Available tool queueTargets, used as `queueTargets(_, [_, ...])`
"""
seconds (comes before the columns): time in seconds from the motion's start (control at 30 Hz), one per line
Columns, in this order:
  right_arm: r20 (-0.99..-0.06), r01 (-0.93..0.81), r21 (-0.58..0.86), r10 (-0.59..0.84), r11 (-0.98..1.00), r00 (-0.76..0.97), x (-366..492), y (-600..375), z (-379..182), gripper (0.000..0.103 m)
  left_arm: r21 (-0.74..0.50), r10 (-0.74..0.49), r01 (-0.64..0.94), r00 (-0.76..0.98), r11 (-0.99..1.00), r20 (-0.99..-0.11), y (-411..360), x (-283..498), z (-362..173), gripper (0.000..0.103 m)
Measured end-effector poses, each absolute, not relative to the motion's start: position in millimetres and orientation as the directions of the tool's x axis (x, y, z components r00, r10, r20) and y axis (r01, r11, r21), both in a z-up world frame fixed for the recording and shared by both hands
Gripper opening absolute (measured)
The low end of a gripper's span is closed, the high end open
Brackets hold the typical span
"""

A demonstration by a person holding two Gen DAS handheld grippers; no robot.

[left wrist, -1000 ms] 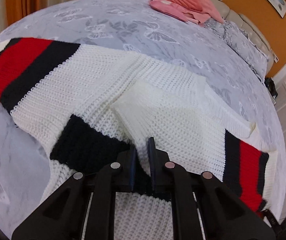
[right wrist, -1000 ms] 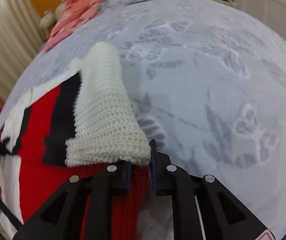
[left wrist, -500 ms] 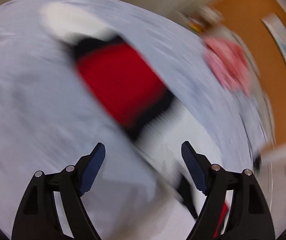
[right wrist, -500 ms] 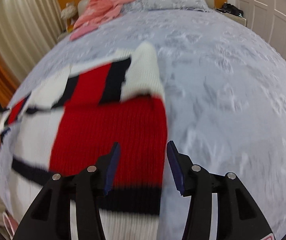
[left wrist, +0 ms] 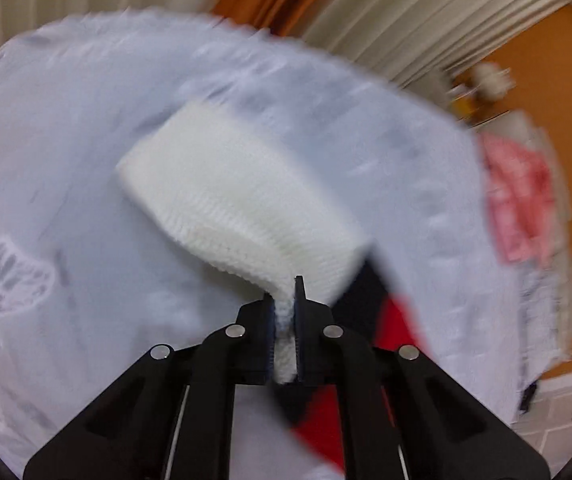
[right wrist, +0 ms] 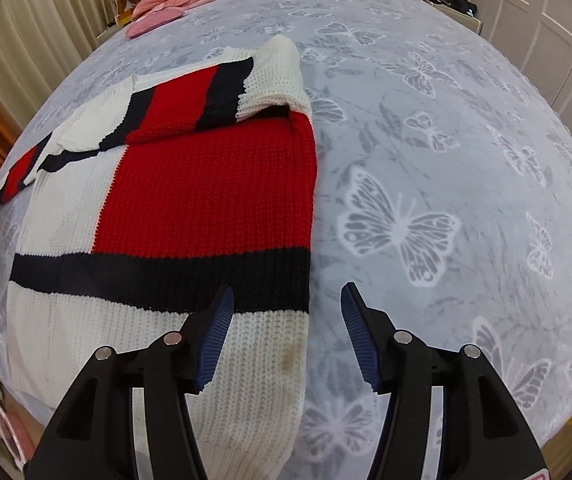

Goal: Fold small clothes
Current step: 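Grasp the other sleeve cuff with the left tool and lift it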

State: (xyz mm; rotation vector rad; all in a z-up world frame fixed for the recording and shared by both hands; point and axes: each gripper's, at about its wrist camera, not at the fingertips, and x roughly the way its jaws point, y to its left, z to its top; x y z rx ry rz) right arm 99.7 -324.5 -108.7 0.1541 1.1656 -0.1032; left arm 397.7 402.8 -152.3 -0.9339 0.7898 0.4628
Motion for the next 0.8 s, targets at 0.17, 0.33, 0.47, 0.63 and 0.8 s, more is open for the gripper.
queueTargets(0.17, [-0.905,0.164,0.1,0.021,0.981,0.426,111.6,-317.2,-96.4,0.055,-0.544,-0.063,-0.391,0.768,0.742,-0.637,318.3,405.3,-58.8,0.006])
queueTargets(0.33, [-0.881,0.141,0.132,0.051,0.981,0.471,122.3,-301.6,-84.7,0.055,-0.514,-0.308,0.017,0.817,0.858,-0.487,172.4,376.7,28.3,0.006])
queueTargets(0.47, [-0.866,0.137,0.168,0.08,0.976,0.494,126.3,-300.4,-80.5,0.059,-0.501,-0.501,0.222,0.681,0.837,-0.535,54.8,345.0,13.4,0.007])
queueTargets(0.63, [-0.878,0.132,0.197,0.115,0.972,0.465,146.0,-308.6,-90.0,0.062,-0.475,-0.491,0.165,0.484,0.864,-0.724,-35.2,303.5,-95.0,0.032])
queueTargets(0.8, [-0.859,0.063,0.268,0.209,0.961,0.468,188.6,-304.8,-86.1,0.069,-0.65,-0.534,-0.066,0.512,0.757,-0.673,0.2,262.4,-131.8,0.049])
